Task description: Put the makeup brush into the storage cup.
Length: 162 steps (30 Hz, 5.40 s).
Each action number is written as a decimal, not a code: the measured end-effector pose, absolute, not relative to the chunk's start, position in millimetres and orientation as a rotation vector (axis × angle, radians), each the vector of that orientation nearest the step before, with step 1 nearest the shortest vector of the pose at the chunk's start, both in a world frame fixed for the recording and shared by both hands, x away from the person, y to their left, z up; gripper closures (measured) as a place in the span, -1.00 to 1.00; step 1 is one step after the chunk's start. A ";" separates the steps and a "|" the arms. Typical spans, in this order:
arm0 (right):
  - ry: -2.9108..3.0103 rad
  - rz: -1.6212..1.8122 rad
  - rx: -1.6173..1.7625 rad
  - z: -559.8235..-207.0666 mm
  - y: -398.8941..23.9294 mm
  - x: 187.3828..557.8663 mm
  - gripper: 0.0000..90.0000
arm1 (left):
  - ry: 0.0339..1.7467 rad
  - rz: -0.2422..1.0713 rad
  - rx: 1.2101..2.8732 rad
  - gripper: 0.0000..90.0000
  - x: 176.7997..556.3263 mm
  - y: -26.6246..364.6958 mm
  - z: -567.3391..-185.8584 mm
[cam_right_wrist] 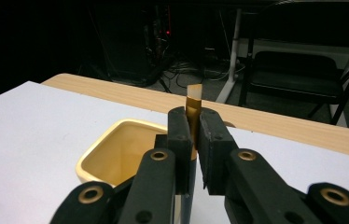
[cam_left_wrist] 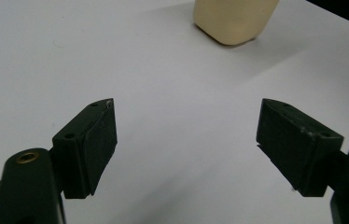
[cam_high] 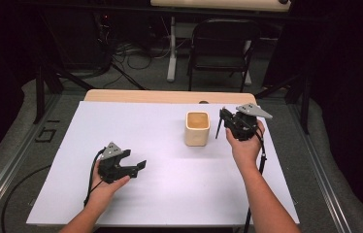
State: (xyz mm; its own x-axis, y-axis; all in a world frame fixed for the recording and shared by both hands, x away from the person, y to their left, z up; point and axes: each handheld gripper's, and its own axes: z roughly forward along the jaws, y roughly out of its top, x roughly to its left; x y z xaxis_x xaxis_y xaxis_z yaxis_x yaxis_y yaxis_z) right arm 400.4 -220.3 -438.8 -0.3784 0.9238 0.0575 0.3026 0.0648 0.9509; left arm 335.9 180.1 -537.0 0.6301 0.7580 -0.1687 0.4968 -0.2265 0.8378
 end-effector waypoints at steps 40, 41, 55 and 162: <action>1.752 1.350 1.094 -381.9 -186.6 411.6 0.87 | 1.008 0.332 1.888 -0.54 336.7 182.5 -536.7; 1.754 1.350 1.097 -381.4 -184.8 411.4 0.87 | 1.007 0.333 1.889 -0.54 336.8 182.6 -536.8; 1.775 1.369 1.087 -384.7 -167.8 415.7 0.87 | 1.010 0.337 1.885 -0.54 336.6 183.7 -536.2; 1.884 1.232 1.163 -462.2 -159.8 427.0 0.87 | 1.021 0.335 1.889 -0.53 337.8 184.8 -537.4</action>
State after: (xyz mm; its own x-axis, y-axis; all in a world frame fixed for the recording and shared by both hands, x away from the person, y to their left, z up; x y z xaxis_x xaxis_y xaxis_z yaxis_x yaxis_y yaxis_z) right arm 427.0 -159.8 -462.2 -0.4375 0.8990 -0.0183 0.3437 0.1860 0.9205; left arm 337.8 184.8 -537.4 0.6170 0.7668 -0.1769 0.5125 -0.2210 0.8297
